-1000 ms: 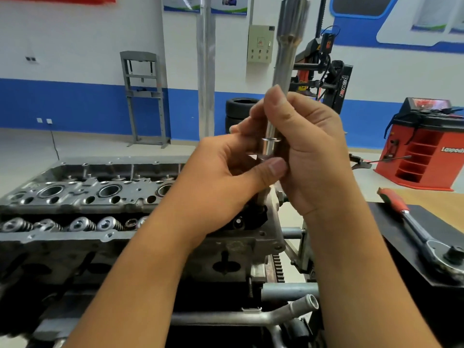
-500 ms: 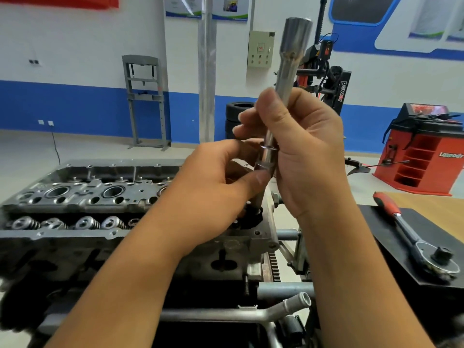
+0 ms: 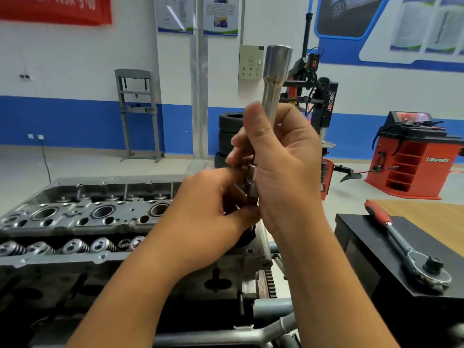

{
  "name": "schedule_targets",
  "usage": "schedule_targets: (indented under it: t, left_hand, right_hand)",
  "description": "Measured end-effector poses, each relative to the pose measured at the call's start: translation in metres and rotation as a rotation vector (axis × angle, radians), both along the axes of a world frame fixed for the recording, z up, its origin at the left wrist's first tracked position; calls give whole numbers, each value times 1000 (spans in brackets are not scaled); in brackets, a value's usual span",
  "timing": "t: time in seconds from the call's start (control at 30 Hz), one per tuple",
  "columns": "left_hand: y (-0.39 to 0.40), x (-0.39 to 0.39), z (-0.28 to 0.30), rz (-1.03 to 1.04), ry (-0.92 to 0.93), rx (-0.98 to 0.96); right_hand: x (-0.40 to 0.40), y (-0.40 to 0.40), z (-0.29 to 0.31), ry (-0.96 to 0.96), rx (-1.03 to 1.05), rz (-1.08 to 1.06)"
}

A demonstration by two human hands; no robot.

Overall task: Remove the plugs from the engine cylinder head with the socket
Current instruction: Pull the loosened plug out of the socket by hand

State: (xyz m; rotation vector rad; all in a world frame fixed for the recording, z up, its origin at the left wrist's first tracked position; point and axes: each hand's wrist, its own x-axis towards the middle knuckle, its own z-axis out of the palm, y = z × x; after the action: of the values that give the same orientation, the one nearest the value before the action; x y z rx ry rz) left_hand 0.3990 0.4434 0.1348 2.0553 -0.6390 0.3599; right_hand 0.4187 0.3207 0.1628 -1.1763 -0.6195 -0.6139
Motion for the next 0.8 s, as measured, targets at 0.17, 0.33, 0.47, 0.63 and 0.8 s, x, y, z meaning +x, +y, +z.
schedule_targets:
  t: [0.17, 0.33, 0.47, 0.63, 0.8]
  left_hand:
    - [-6, 1, 1, -63, 37, -55]
    - [-8, 0, 0, 113, 12, -89]
    - [-4, 0, 2, 63, 76, 12]
    - [5, 3, 2, 19, 106, 69]
    - [1, 2, 0, 43, 92, -63]
  right_hand:
    - [0, 1, 1, 62, -36, 33]
    - [-1, -1, -1, -36, -11, -89]
    - [-1, -3, 1, -5, -55, -107]
    - [-7, -2, 3, 23, -26, 1]
    - [-6, 1, 3, -2, 20, -46]
